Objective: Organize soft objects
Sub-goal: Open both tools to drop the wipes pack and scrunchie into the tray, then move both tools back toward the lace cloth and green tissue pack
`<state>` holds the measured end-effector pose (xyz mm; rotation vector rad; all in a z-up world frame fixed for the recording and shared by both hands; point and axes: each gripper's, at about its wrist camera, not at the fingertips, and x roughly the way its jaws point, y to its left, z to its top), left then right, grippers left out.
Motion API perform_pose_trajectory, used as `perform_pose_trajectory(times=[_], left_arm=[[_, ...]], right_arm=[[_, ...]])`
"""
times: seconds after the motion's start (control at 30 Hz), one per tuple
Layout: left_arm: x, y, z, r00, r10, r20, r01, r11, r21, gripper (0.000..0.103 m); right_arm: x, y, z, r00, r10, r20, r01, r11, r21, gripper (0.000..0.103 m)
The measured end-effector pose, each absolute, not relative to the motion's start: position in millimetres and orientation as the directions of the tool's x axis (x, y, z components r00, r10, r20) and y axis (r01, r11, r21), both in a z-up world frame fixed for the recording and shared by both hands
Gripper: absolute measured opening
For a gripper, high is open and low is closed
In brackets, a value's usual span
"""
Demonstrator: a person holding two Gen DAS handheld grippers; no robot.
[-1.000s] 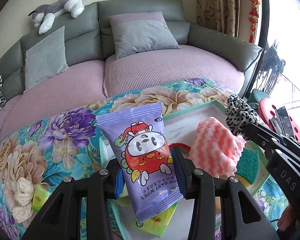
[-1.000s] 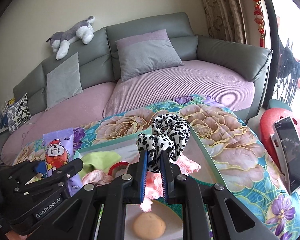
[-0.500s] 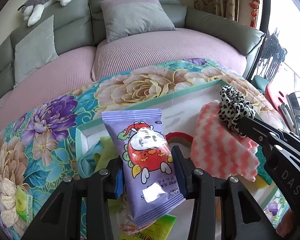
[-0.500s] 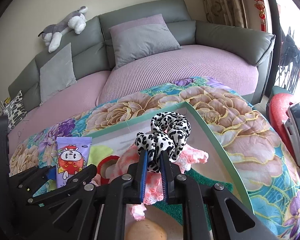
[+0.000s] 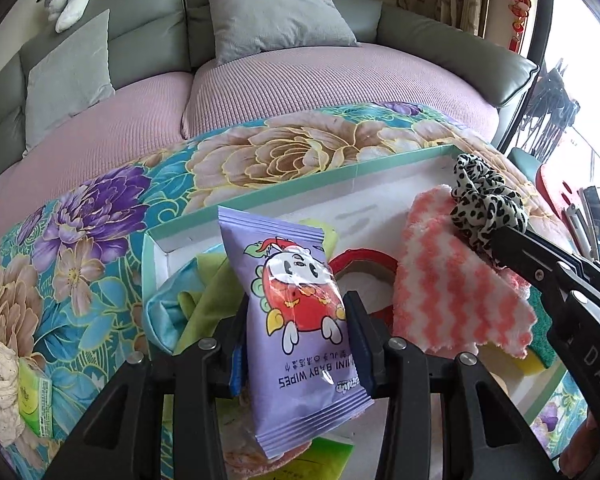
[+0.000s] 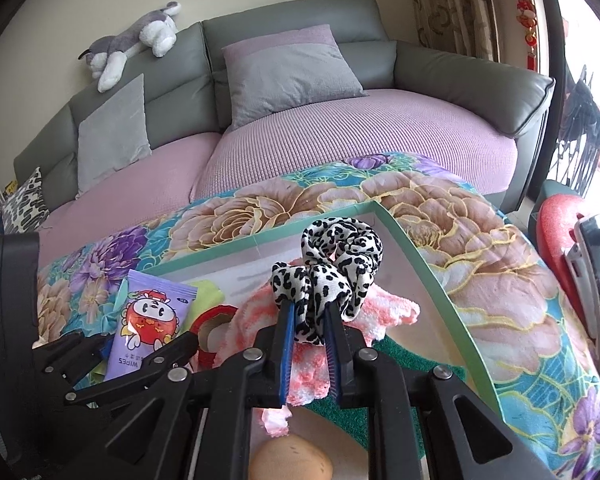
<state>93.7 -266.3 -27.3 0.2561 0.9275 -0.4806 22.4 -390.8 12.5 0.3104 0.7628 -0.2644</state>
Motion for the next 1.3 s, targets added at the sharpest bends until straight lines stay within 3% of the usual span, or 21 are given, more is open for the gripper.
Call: perform_pose_trajectory(times=[0.07, 0.2, 0.27, 0.83, 0.87, 0.9, 0.93, 0.97, 1.0, 1.07, 1.13, 1.3], left_arm=[[94.1, -264.3, -24.8, 0.496, -0.291, -0.818, 0.498, 0.867, -0.006, 0.046], [92.6, -258.9, -14.7, 0.468, -0.315, -0.825, 0.506, 0.861, -0.042, 0.061], [90.8, -256.6, -8.3, 0.474, -0.31, -0.824, 0.509, 0.86, -0.031, 0.063], [87.9, -202.8, 39.4, 0.568, -0.251, -0.784, 0.401, 0.916, -0.003, 0.069], [88.1, -201.4, 38.8, 0.569, -0.246, -0.785, 0.396, 0.918, -0.001, 0.069], [88.8, -199.6, 37.8, 0.569, -0.24, -0.787, 0.391, 0.92, 0.002, 0.069], [89.0, -198.4, 37.1, 0.569, -0.236, -0.788, 0.387, 0.922, 0.004, 0.069], [90.0, -196.9, 36.1, 0.57, -0.23, -0.789, 0.381, 0.925, 0.005, 0.073], [90.7, -194.9, 35.3, 0.571, -0.226, -0.789, 0.373, 0.928, 0.005, 0.088], [92.3, -191.0, 33.9, 0.575, -0.216, -0.789, 0.356, 0.935, 0.003, 0.103], [93.9, -184.9, 33.1, 0.602, -0.194, -0.774, 0.322, 0.947, 0.013, 0.103], [102.0, -163.4, 26.5, 0.627, -0.123, -0.769, 0.238, 0.97, 0.04, 0.103]], right_arm=[[21.0, -389.3, 15.9, 0.695, -0.126, -0.708, 0.34, 0.925, 0.17, 0.017], [17.6, -386.1, 23.8, 0.695, -0.131, -0.707, 0.336, 0.929, 0.157, 0.024], [14.7, -384.0, 30.1, 0.699, -0.136, -0.702, 0.332, 0.931, 0.15, 0.024], [3.7, -370.2, 41.2, 0.651, -0.134, -0.748, 0.316, 0.943, 0.107, 0.025], [3.9, -369.4, 40.3, 0.647, -0.137, -0.75, 0.315, 0.944, 0.1, 0.027], [4.4, -368.6, 39.4, 0.641, -0.141, -0.754, 0.316, 0.944, 0.093, 0.04], [5.0, -368.0, 38.3, 0.635, -0.146, -0.758, 0.319, 0.944, 0.086, 0.064], [5.2, -367.6, 37.6, 0.632, -0.156, -0.759, 0.326, 0.942, 0.077, 0.074], [5.0, -367.4, 37.4, 0.631, -0.166, -0.758, 0.332, 0.941, 0.071, 0.082], [5.7, -369.3, 35.5, 0.622, -0.178, -0.763, 0.351, 0.934, 0.068, 0.09], [6.2, -372.2, 31.8, 0.603, -0.193, -0.774, 0.376, 0.924, 0.062, 0.103], [4.0, -378.0, 29.8, 0.588, -0.207, -0.782, 0.406, 0.912, 0.064, 0.103]])
